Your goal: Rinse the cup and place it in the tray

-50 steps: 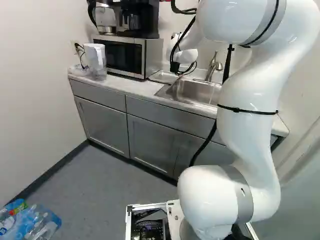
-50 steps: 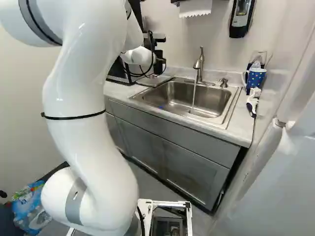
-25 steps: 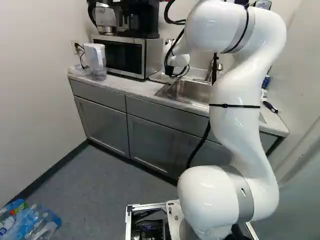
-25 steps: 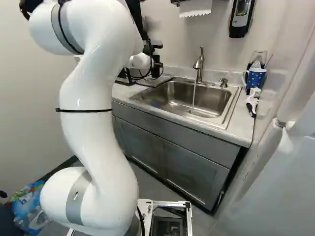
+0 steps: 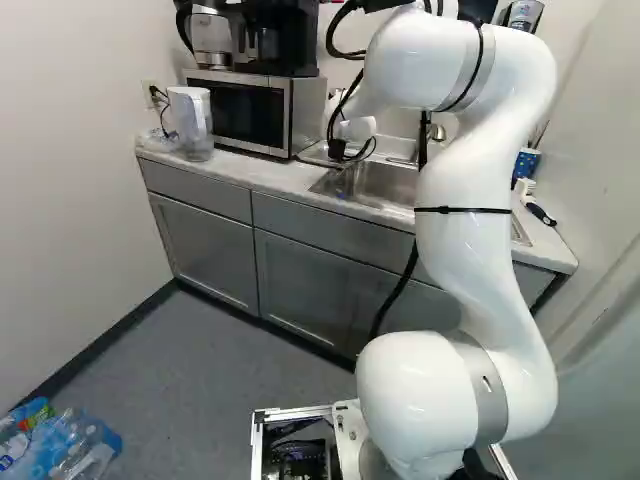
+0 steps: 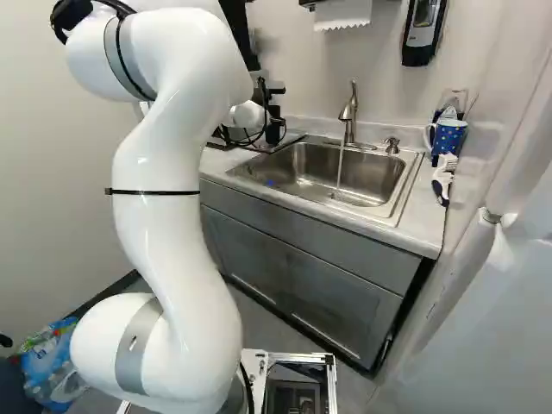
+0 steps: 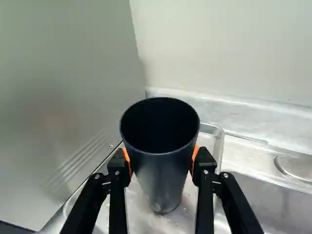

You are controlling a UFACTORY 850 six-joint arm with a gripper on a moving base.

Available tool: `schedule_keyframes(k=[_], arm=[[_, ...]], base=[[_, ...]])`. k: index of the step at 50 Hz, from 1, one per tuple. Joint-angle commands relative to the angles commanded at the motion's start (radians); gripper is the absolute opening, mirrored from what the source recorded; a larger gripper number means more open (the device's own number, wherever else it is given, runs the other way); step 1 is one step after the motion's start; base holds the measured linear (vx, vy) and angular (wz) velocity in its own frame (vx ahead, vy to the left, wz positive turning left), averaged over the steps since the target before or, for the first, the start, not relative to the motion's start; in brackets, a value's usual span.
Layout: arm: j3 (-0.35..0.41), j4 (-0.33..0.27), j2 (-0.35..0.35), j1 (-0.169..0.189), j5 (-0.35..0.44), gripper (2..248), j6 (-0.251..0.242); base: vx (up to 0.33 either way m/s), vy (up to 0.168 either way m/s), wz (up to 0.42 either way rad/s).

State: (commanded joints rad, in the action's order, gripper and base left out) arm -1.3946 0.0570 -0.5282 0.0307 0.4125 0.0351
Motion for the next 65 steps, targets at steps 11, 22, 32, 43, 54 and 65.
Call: schedule_keyframes(k=[11, 22, 32, 43, 54, 65], arm=[[0.0, 0.0, 0.0, 0.0, 0.0, 140, 0.0], [0.0, 0.0, 0.0, 0.0, 0.0, 243, 0.0], [0.0, 0.0, 0.001, 0.0, 0.0, 247, 0.0], [-0.005, 0.0, 0.012, 0.0, 0.0, 247, 0.0], [-0.011, 0.0, 0.026, 0.0, 0.0, 247, 0.0], [-0.018, 0.0, 0.039, 0.0, 0.0, 247, 0.0]], base=[[0.0, 0.0, 0.0], [0.0, 0.0, 0.0], [0.0, 0.0, 0.0], [0.0, 0.0, 0.0], [0.0, 0.0, 0.0], [0.0, 0.0, 0.0]])
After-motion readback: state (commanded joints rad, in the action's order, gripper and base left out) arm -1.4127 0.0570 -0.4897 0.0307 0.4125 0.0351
